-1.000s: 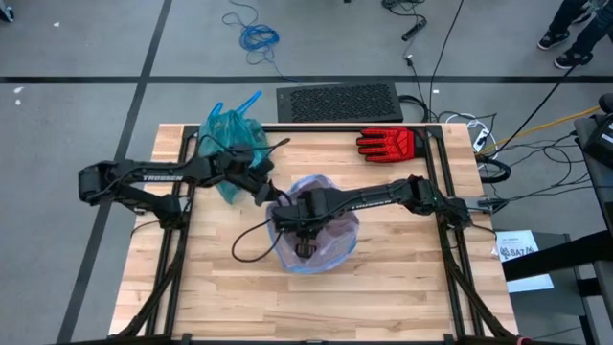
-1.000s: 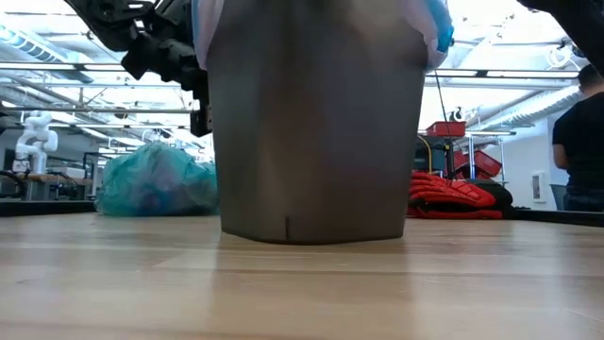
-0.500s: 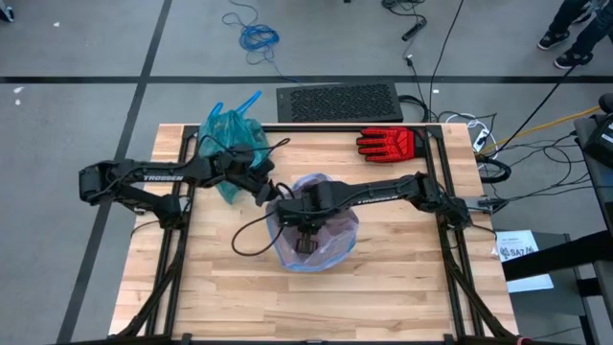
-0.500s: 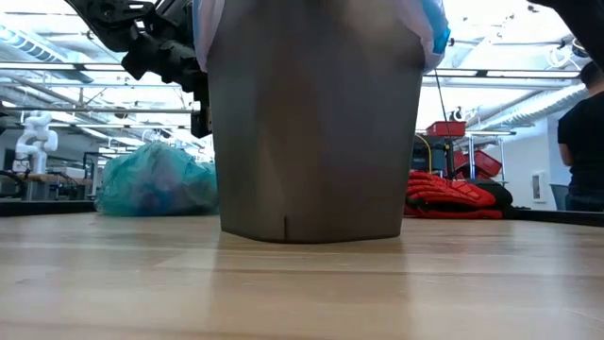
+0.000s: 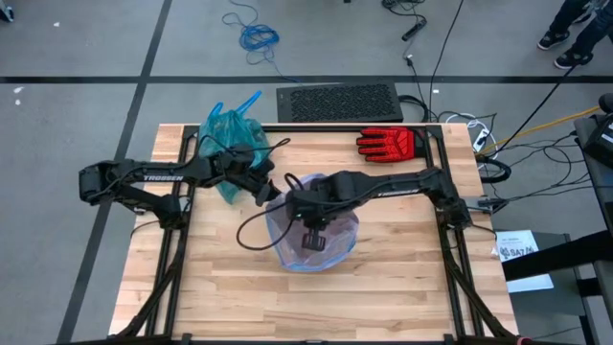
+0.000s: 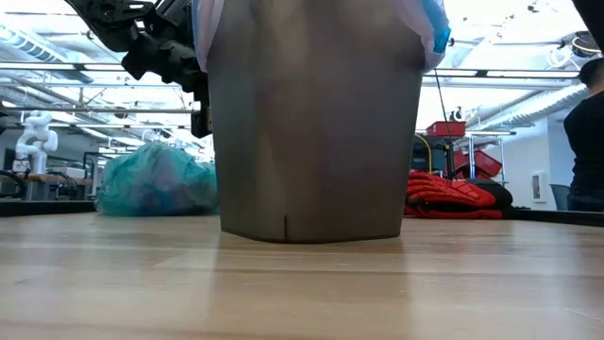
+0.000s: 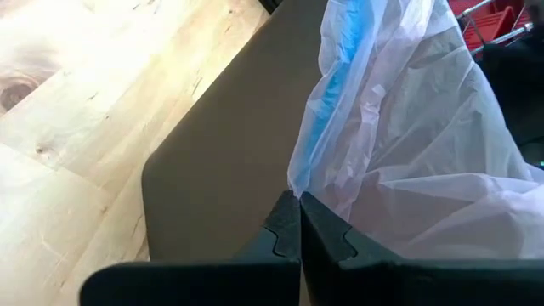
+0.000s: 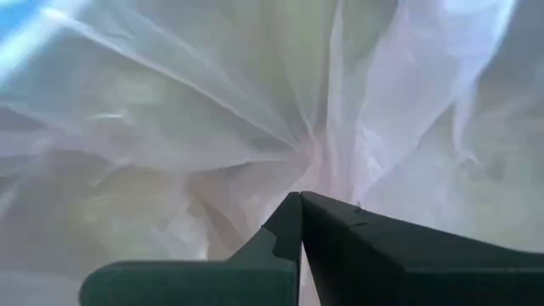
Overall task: Place trash/remove bag and relplace
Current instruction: Insert the new pink trash bag into the trash bin
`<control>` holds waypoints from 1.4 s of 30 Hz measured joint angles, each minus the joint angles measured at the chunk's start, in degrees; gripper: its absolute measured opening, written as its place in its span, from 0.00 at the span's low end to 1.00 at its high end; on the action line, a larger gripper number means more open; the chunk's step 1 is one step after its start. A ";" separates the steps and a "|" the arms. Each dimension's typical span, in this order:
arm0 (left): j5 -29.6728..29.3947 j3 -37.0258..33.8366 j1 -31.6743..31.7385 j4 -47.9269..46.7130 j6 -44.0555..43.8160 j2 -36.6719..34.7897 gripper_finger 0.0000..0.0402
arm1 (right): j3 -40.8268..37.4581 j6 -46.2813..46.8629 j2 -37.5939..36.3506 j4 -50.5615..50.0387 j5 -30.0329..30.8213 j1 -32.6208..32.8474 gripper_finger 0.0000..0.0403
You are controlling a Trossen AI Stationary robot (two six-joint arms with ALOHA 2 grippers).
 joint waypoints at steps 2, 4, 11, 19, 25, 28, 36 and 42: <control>0.00 0.02 0.00 0.01 0.02 0.00 0.00 | 0.00 1.07 -1.11 0.53 -0.04 0.02 0.00; 0.00 0.02 0.00 0.01 0.02 0.00 0.00 | 0.00 2.11 -2.30 2.26 0.16 0.00 0.00; -0.17 0.02 0.00 0.00 0.00 0.00 0.00 | 0.05 3.33 -0.09 10.13 6.33 -2.24 0.00; -0.17 0.02 0.00 -0.07 0.00 -0.02 0.00 | 0.00 6.08 4.84 5.12 10.72 -3.74 0.00; -0.17 0.02 0.00 -0.11 0.48 -0.02 0.00 | 0.00 6.50 6.66 5.11 8.51 -1.84 0.00; -0.17 0.02 0.00 -0.26 1.03 -0.02 0.00 | 0.00 6.71 6.14 5.62 7.57 -1.29 0.00; -0.17 0.02 0.00 -0.26 1.11 -0.07 0.00 | 1.16 3.87 -1.19 1.15 1.86 -1.27 0.00; -0.17 0.04 0.00 -0.24 1.11 -0.07 0.00 | 1.11 1.89 -2.39 -8.93 -6.74 -0.86 0.00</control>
